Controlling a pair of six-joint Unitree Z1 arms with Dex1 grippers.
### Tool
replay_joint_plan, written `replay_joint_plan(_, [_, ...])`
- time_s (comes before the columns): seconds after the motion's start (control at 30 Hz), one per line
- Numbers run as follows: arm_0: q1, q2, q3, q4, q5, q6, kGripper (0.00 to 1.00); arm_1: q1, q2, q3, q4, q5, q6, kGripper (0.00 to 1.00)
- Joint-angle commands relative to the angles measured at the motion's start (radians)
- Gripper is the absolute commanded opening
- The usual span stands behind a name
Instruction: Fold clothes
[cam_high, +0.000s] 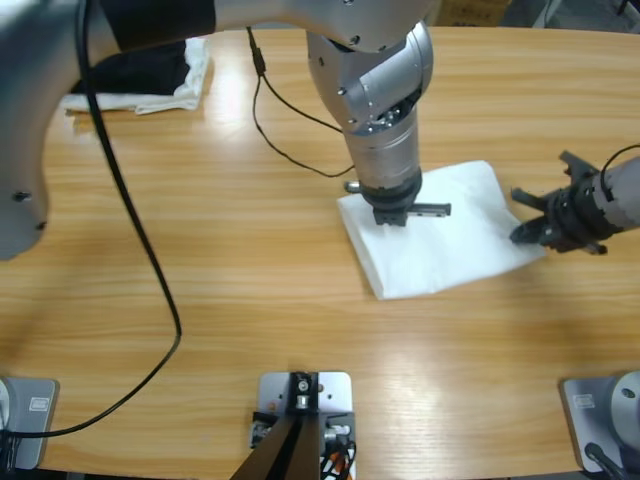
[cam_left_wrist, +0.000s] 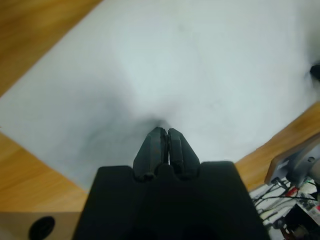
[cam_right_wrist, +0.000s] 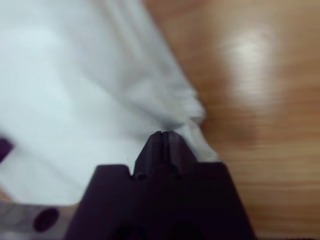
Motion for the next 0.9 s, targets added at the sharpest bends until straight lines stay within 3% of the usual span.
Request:
replay_joint_plan(0.03, [0.017, 0.135, -0.113, 0.113, -0.042, -0.018, 0.0, 0.013, 0.114, -0.028, 0.092, -0.093, 0.066, 0.0])
replay_joint_plan(0.3, [0.021, 0.052, -0.114, 0.184, -0.017, 0.006, 0.0, 0.016, 0.088, -0.043, 0.134, -0.144, 0.1, 0.0])
replay_joint_plan(0.5, [0.011, -0.177, -0.064, 0.327, 0.183, 0.05, 0.0, 0.019, 0.032, -0.04, 0.113, -0.15, 0.1, 0.0])
replay_joint_plan(0.53, [0.012, -0.222, -0.04, 0.335, 0.225, 0.058, 0.0, 0.033, 0.0, -0.043, 0.112, -0.151, 0.097, 0.295])
replay_joint_plan(0.57, [0.012, -0.265, -0.011, 0.341, 0.269, 0.069, 0.0, 0.048, -0.04, -0.053, 0.111, -0.162, 0.093, 0.919])
replay_joint_plan(0.6, [0.012, -0.306, 0.028, 0.344, 0.309, 0.089, 0.0, 0.062, -0.08, -0.076, 0.134, -0.182, 0.093, 1.0])
replay_joint_plan(0.73, [0.006, -0.496, 0.27, 0.331, 0.379, 0.205, 0.0, 0.178, -0.157, -0.327, 0.449, -0.264, 0.001, 1.0])
replay_joint_plan(0.77, [0.006, -0.549, 0.334, 0.324, 0.389, 0.218, 0.038, 0.221, -0.166, -0.374, 0.497, -0.263, -0.034, 1.0])
replay_joint_plan(0.87, [0.03, -0.7, 0.565, 0.323, 0.489, 0.24, 0.936, 0.272, -0.209, -0.445, 0.578, -0.195, -0.135, 1.0])
replay_joint_plan(0.9, [0.06, -0.72, 0.632, 0.322, 0.498, 0.279, 0.987, 0.274, -0.225, -0.447, 0.589, -0.193, -0.14, 1.0])
